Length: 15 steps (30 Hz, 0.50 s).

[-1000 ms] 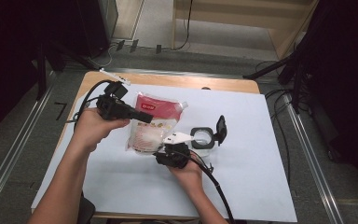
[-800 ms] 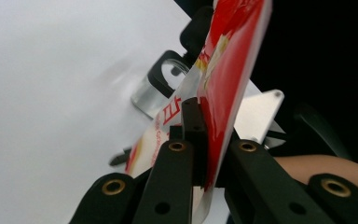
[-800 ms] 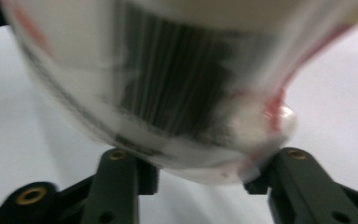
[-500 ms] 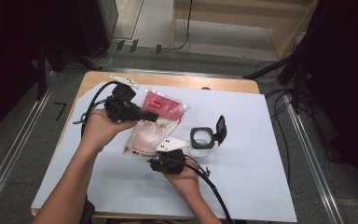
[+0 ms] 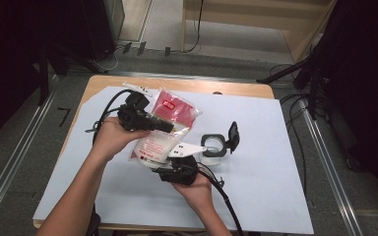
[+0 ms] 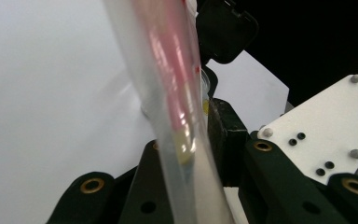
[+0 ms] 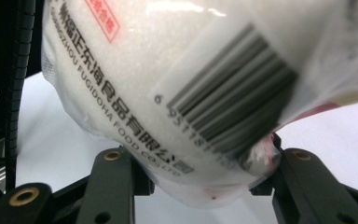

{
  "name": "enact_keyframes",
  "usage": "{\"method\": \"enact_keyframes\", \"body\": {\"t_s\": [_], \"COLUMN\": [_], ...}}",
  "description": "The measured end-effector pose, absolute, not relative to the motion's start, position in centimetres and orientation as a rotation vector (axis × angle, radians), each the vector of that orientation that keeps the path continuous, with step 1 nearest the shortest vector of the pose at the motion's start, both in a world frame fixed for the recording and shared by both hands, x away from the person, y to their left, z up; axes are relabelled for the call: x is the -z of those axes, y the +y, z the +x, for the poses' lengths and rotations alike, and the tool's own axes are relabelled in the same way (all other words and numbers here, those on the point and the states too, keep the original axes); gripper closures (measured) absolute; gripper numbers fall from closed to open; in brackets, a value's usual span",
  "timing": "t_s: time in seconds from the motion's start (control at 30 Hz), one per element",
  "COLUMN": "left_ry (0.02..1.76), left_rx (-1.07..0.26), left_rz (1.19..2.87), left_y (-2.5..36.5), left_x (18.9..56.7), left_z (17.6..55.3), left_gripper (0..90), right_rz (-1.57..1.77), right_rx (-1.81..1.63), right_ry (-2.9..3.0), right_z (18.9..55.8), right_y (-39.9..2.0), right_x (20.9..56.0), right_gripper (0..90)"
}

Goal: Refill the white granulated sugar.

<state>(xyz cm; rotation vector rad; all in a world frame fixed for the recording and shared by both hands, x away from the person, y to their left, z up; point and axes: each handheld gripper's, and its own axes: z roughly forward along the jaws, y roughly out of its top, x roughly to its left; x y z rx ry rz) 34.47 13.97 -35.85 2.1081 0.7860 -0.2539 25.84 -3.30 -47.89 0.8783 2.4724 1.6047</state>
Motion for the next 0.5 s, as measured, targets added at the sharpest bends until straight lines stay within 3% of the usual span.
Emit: {"method": "enact_keyframes", "body": {"t_s": [0.27, 0.5], "left_ry": [0.787, 0.762], "left_rx": [0.289, 0.323], "left_rz": [2.196, 2.182], "left_y": [11.2, 11.3], "left_x": [36.8, 37.2], "left_z": [34.0, 34.4], "left_gripper": [82.2, 78.8], "right_rz": [0.904, 0.904], "right_rx": [-1.588, -1.642], "right_ry": [2.516, 2.528], "right_z": [25.5, 25.4], "right_y": [-2.5, -3.1], "right_x": [48.6, 48.3], "right_gripper": [55.5, 58.5]}}
